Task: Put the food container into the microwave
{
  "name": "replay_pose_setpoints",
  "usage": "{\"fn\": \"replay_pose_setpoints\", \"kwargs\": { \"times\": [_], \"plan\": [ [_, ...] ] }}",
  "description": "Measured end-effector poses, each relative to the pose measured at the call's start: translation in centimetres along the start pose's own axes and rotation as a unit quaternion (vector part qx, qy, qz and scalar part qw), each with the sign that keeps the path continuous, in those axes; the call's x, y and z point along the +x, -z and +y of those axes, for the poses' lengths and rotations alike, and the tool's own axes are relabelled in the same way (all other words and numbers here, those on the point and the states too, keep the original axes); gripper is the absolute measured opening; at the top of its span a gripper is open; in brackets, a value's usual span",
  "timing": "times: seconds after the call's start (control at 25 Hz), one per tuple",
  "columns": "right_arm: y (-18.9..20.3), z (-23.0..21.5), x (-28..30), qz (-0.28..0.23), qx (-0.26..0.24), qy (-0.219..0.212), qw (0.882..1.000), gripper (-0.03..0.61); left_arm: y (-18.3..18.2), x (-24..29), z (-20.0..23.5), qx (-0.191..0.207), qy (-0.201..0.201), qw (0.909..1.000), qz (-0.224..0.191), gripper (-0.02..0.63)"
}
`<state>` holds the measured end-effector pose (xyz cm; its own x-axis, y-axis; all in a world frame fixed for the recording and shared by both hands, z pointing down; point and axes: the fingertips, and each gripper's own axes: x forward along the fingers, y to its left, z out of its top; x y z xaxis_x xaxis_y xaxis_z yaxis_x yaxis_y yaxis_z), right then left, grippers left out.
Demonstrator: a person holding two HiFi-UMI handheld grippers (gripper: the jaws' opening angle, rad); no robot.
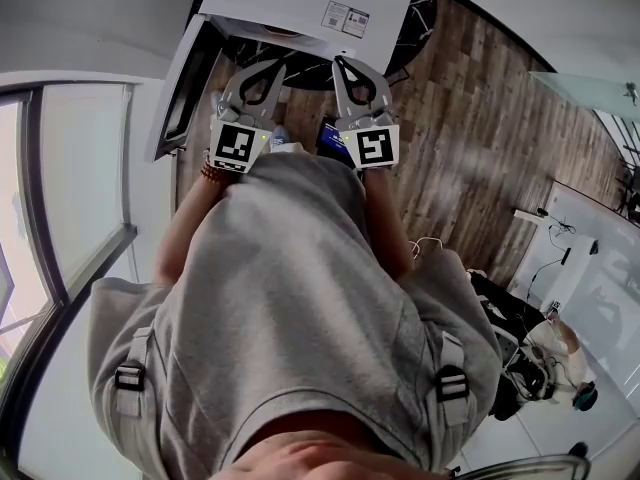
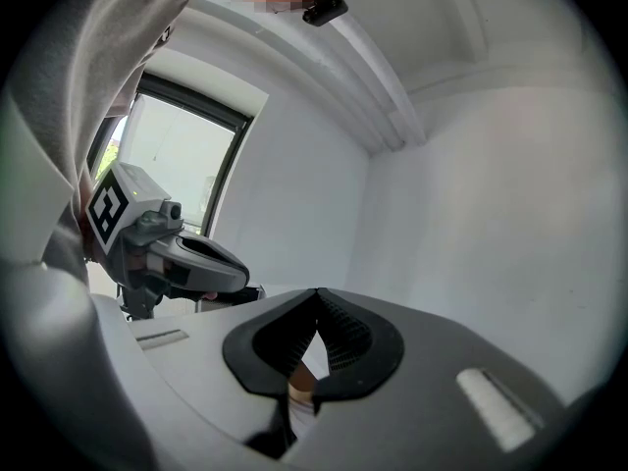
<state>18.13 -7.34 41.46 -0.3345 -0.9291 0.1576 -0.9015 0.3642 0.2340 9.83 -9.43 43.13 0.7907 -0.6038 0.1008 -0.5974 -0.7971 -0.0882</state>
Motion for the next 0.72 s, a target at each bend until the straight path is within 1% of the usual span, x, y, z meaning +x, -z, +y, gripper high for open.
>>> {"fn": "replay_pose_setpoints", "kwargs": {
  "times": [0.28, 0.72],
  "plan": [
    [0.2, 0.3, 0.6, 0.009, -0.005, -0.004, 1.000, 0.008, 0.4, -0.7, 0.8, -0.008, -0.009, 0.9999, 0.002, -0.002],
    [1.1, 1.0, 2.8, 0.022, -0.002, -0.026, 0.999, 0.006, 1.5, -1.5, 2.4, -0.016, -0.026, 0.9995, 0.013, -0.002]
  ]
}}
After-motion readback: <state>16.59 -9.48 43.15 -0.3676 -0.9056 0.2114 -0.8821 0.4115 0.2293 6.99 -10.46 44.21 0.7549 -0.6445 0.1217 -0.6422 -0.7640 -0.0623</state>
